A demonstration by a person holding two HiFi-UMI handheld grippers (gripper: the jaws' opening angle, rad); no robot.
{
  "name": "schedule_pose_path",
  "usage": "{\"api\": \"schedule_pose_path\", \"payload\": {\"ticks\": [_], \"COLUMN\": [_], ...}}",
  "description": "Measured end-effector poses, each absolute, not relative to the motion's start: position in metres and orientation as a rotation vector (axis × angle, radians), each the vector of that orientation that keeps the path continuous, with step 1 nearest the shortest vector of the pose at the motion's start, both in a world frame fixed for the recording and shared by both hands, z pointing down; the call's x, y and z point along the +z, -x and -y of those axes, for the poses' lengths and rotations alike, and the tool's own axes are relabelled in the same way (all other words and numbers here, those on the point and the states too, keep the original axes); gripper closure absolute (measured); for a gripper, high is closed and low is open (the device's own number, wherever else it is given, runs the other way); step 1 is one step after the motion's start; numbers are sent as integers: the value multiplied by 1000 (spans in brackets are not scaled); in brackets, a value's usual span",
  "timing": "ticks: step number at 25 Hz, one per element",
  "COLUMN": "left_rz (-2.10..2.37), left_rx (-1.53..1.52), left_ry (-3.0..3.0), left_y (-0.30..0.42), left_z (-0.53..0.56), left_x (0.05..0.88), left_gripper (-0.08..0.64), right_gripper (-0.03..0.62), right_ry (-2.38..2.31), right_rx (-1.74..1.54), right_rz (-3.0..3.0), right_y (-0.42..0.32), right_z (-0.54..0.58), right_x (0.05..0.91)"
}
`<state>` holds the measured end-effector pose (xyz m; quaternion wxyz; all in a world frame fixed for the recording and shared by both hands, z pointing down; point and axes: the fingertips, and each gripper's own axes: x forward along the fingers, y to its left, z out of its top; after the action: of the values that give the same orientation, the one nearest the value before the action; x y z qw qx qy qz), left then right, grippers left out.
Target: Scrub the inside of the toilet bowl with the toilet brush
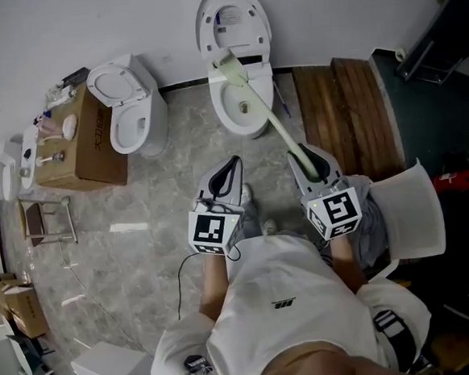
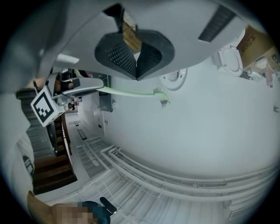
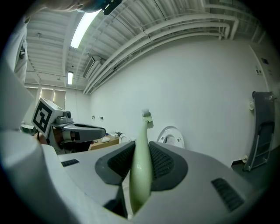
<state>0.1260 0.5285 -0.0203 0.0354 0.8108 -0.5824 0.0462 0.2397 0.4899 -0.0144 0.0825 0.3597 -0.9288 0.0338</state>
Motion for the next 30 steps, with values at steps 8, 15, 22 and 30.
{"api": "schedule_pose_path", "payload": {"ticks": [8, 15, 22, 30], "left_rz": [1796, 1771, 1736, 1685], "left_rx": [158, 175, 182, 184], "left_ry": [-2480, -2483, -2499, -2529], "left_y": [-89, -47, -4, 33], "left_z": [-472, -412, -355, -309], "left_x": [-12, -13, -10, -4], "left_gripper": [551, 551, 551, 551], "right_gripper": [499, 499, 499, 499], "right_ry": [-1087, -1102, -1132, -1172], "right_rx": [112, 136, 139, 144], "right_rz": [2748, 2719, 2685, 2656], "right_y": [-207, -167, -127, -90], "right_z": [-435, -378, -325, -284], "right_x": [-6, -4, -2, 3]}}
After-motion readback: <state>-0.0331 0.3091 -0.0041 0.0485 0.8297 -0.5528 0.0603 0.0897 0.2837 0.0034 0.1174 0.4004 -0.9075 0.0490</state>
